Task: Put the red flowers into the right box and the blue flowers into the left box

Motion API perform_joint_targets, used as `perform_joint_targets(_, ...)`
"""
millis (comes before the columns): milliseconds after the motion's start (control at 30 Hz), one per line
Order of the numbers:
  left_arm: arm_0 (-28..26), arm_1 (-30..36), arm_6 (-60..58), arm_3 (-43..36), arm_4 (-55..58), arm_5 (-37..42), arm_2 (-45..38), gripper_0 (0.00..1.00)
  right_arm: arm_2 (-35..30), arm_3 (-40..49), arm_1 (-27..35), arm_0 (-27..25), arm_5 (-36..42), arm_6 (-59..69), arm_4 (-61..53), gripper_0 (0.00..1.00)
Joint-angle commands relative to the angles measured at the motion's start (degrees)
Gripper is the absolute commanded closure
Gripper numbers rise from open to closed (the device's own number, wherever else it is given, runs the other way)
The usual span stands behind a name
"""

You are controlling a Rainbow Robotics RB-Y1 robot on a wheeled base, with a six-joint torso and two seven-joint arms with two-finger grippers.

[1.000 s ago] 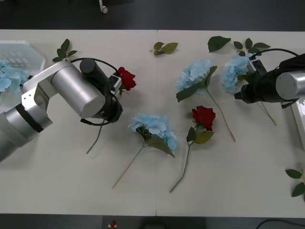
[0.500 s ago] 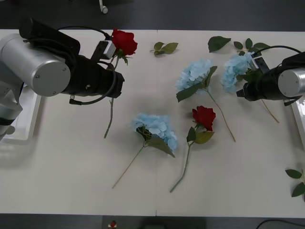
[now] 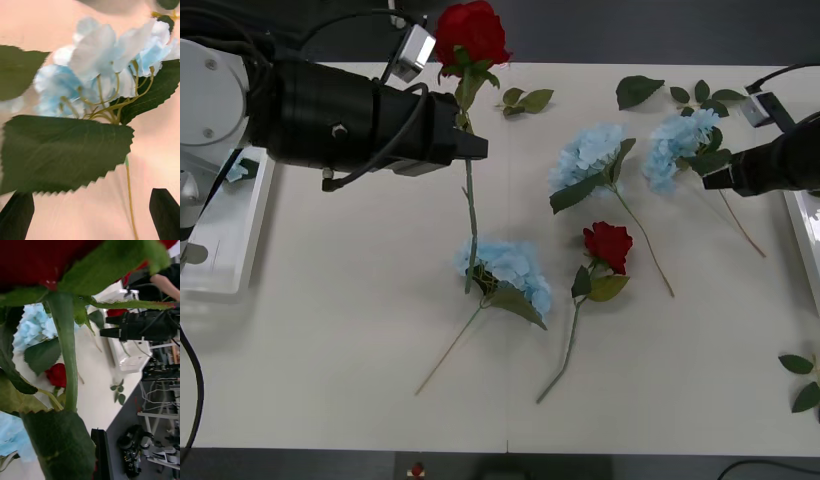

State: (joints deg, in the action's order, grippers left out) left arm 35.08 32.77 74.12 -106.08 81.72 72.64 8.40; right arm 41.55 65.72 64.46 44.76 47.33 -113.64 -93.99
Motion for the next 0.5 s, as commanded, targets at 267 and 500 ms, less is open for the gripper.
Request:
perform_joint_targets(267, 2.63, 0.28, 18.78, 5.18, 17.60, -2.85, -2.34, 1.00, -1.64, -10.08, 6.47, 1.47, 16.39, -30.06, -39.51, 0.11)
perform_joint_targets(500, 6.58, 0.10, 27.92, 11.34, 23.57, -2.85, -2.16, 1.00, -1.55, -8.94, 5.86, -4.33, 24.83, -41.36, -58.06, 0.11)
